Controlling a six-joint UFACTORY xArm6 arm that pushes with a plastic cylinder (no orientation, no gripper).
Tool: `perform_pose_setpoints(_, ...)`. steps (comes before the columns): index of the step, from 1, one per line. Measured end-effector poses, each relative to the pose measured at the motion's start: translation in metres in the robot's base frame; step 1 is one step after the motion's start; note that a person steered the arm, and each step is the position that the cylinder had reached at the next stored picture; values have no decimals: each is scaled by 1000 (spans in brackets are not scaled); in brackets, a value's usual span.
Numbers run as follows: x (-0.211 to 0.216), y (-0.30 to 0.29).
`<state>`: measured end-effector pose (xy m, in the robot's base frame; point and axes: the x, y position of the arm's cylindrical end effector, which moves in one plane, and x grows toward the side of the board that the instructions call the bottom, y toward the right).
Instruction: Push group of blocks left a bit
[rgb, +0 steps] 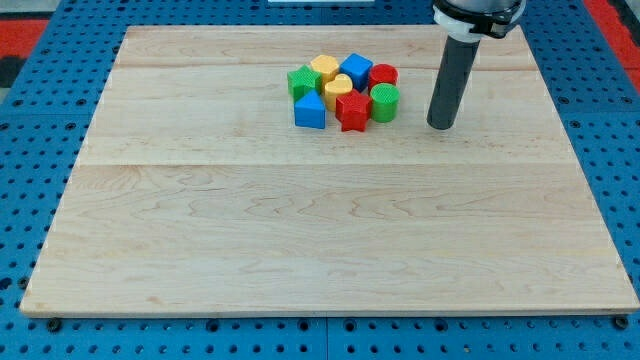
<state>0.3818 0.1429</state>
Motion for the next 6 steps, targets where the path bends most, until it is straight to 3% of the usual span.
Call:
perform_pose_setpoints(1,-1,0)
perform_pose_setpoints(3,-45,-4)
perform_pose_setpoints(6,-73,-70)
